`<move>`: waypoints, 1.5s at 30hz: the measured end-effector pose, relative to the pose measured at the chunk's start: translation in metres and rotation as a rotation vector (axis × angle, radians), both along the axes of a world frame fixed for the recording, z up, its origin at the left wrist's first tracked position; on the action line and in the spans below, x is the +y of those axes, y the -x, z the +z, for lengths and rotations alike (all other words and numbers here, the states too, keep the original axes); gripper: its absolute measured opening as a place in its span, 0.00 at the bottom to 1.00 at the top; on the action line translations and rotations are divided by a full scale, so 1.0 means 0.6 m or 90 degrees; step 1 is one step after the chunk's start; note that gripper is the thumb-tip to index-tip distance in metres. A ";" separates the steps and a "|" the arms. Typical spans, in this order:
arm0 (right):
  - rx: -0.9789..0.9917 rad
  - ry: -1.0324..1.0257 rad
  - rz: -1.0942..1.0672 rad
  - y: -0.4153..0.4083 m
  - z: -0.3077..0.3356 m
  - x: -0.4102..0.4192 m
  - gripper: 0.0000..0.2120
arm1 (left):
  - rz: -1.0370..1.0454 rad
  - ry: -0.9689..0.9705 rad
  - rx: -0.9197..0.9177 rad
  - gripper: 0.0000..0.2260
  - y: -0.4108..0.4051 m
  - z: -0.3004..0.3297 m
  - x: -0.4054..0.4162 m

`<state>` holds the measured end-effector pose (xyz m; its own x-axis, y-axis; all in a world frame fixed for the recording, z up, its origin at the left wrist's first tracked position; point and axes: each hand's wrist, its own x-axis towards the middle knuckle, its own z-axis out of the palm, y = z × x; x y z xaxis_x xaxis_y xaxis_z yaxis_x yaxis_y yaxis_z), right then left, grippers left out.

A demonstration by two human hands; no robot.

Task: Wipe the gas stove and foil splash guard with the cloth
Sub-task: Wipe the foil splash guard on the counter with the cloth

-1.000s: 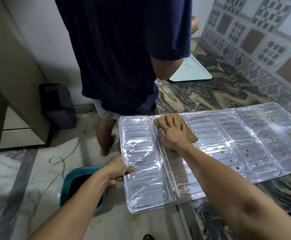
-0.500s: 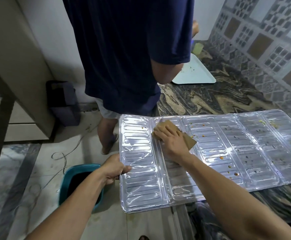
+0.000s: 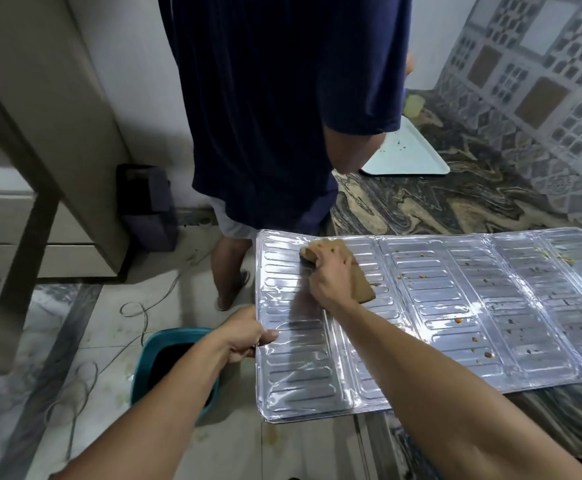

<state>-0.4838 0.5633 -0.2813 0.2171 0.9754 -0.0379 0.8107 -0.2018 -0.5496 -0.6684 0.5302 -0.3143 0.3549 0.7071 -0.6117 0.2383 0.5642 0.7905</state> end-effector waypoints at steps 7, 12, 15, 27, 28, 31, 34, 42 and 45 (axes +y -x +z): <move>0.235 -0.094 0.085 0.085 -0.006 -0.007 0.23 | 0.031 -0.035 -0.031 0.18 -0.004 -0.017 -0.002; 0.403 -0.108 0.029 0.069 0.030 0.016 0.18 | 0.044 0.012 -0.090 0.18 -0.001 -0.011 -0.010; 0.366 -0.182 -0.098 0.027 0.053 0.038 0.24 | 0.036 0.044 -0.077 0.13 0.003 -0.023 -0.004; 0.321 0.022 0.148 0.094 -0.013 0.009 0.21 | 0.043 0.080 -0.047 0.14 -0.003 -0.050 -0.007; 0.332 0.031 0.164 0.102 -0.012 0.006 0.20 | 0.048 0.088 -0.051 0.11 -0.001 -0.049 -0.007; 0.356 0.087 0.179 0.102 0.009 0.005 0.18 | 0.030 0.090 -0.076 0.10 0.001 -0.045 -0.011; 0.320 0.009 0.131 0.079 0.033 0.019 0.20 | 0.023 0.087 -0.094 0.11 0.006 -0.034 -0.007; 0.042 0.055 0.164 0.088 0.033 0.021 0.22 | 0.228 0.132 -0.314 0.23 0.009 0.019 0.018; 0.051 0.061 0.211 0.099 0.015 -0.010 0.22 | 0.223 0.152 -0.337 0.22 0.013 0.027 0.015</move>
<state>-0.5431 0.5571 -0.2722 -0.1177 0.9837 -0.1361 0.7956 0.0114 -0.6057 -0.6764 0.5391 -0.2979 0.4239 0.7023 -0.5720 -0.3751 0.7109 0.5949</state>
